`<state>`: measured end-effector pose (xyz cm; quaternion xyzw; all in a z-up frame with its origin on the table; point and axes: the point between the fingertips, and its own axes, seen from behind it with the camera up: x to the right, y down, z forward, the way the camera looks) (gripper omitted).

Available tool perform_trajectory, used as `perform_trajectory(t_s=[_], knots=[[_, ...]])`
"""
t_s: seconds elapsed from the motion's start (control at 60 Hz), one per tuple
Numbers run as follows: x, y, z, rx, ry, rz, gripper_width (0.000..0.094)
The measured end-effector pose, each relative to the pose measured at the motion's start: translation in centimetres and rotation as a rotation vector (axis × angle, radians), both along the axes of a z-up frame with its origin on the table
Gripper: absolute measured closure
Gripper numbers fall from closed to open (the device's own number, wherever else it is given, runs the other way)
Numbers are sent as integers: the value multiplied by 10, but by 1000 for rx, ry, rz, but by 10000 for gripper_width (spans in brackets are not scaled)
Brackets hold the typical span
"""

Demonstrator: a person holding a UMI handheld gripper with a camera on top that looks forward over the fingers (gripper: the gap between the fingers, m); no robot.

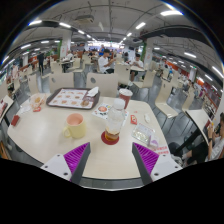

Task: Pour water

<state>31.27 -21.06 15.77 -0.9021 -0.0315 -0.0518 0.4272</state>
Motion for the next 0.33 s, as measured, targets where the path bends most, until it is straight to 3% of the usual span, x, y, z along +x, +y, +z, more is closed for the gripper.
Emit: perform_trajectory(t_s=[0.333], knots=[[-1, -10, 14, 30, 17, 23, 92]])
